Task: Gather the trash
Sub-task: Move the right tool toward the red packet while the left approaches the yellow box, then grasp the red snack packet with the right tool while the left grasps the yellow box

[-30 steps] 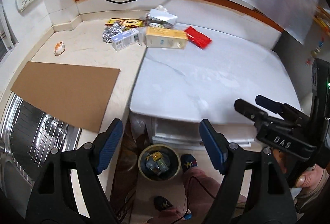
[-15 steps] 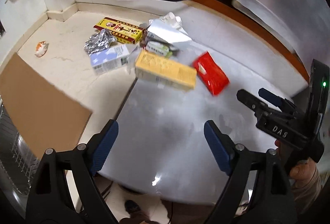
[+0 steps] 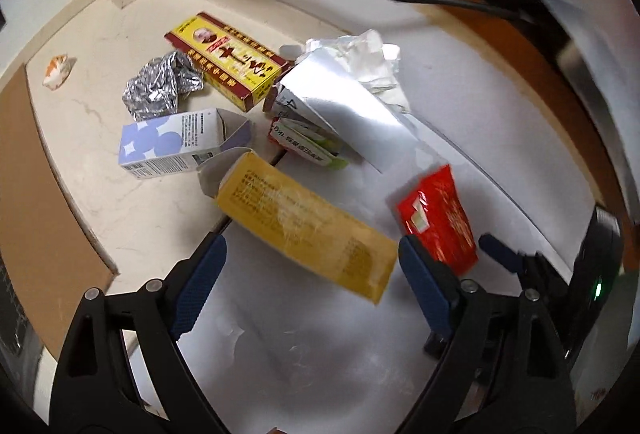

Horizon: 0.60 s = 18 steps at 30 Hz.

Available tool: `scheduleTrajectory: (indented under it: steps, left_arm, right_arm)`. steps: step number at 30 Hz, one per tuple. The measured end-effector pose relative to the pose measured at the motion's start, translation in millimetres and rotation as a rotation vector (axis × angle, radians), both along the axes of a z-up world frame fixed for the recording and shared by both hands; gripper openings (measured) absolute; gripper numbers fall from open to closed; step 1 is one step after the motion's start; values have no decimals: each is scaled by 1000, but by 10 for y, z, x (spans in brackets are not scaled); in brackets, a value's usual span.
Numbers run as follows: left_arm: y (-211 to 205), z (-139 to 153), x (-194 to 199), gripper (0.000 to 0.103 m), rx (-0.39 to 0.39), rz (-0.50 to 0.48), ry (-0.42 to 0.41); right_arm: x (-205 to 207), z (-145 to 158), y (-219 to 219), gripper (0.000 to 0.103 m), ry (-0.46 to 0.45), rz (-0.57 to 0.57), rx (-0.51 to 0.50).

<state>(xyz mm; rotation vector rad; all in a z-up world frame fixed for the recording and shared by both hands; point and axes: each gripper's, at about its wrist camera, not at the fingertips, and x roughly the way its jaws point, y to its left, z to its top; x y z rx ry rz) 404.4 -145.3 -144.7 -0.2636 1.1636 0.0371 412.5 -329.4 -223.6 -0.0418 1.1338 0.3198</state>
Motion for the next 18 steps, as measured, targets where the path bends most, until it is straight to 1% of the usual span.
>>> scheduleTrajectory:
  steps: [3,5,9,12,17,18]
  left_arm:
    - [25,-93,100,91,-3,52,18]
    - [43,-151,150,93,2,90,34]
    - [98,-254,179,94,5,141,68]
    - [110,-376,208,94,-14,158,104]
    - [114,-550,218,94,-41,163,148]
    - [118,-583,209,93,-52,164,155]
  right_arm:
    - [22,-114,81,89,11,27,-28]
    - [19,-154,166,89,-13,52,-54]
    - [-23,-214,268,88,-52,89,-115]
    - [-29,-241,273,84,-66,91,-115]
    - [-25,-250,223,70,-77,66,-111]
    - [-24,-256,207,65,-80,58,-111]
